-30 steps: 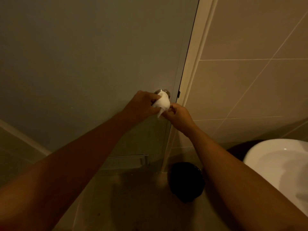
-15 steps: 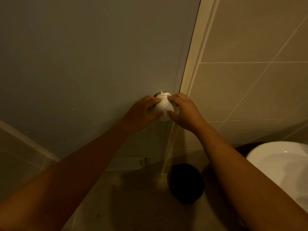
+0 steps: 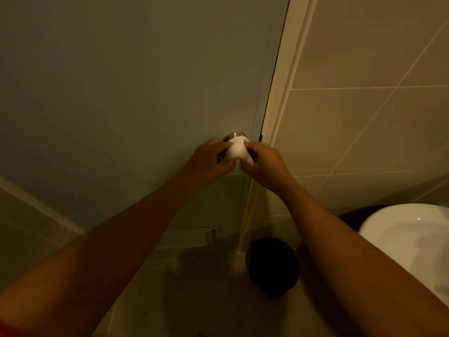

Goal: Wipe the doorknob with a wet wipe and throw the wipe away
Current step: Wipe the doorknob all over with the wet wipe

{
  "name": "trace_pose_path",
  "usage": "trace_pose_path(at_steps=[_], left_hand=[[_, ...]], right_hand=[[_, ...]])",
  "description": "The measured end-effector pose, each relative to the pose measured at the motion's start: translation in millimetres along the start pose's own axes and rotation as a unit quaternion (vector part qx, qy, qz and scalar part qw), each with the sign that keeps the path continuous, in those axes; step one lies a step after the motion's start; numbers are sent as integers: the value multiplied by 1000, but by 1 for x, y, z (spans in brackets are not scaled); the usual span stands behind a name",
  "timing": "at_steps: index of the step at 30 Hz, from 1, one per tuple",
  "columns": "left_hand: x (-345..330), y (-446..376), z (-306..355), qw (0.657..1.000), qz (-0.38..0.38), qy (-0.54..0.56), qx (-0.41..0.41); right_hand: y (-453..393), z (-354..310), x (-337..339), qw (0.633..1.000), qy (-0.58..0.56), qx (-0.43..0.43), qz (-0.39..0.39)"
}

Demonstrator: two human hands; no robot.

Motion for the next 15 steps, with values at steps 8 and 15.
trace_pose_path(at_steps=[8,15], left_hand=[[-9,9,-7,992,17,99,82],[7,3,0,999,25,32,17]], right_hand=[[1,1,2,999,-31,-37,-2],[24,28,-17,946,-265,-186,18]])
Point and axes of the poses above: each hand's wrist, its own y-axis away from the middle knuckle, its own x-axis out of the back of the hand, z = x × y, the point moved 8 cm from there along -y, towards the middle knuckle, and after that the axes turned 3 degrees about -z, right-handed, at the moved point
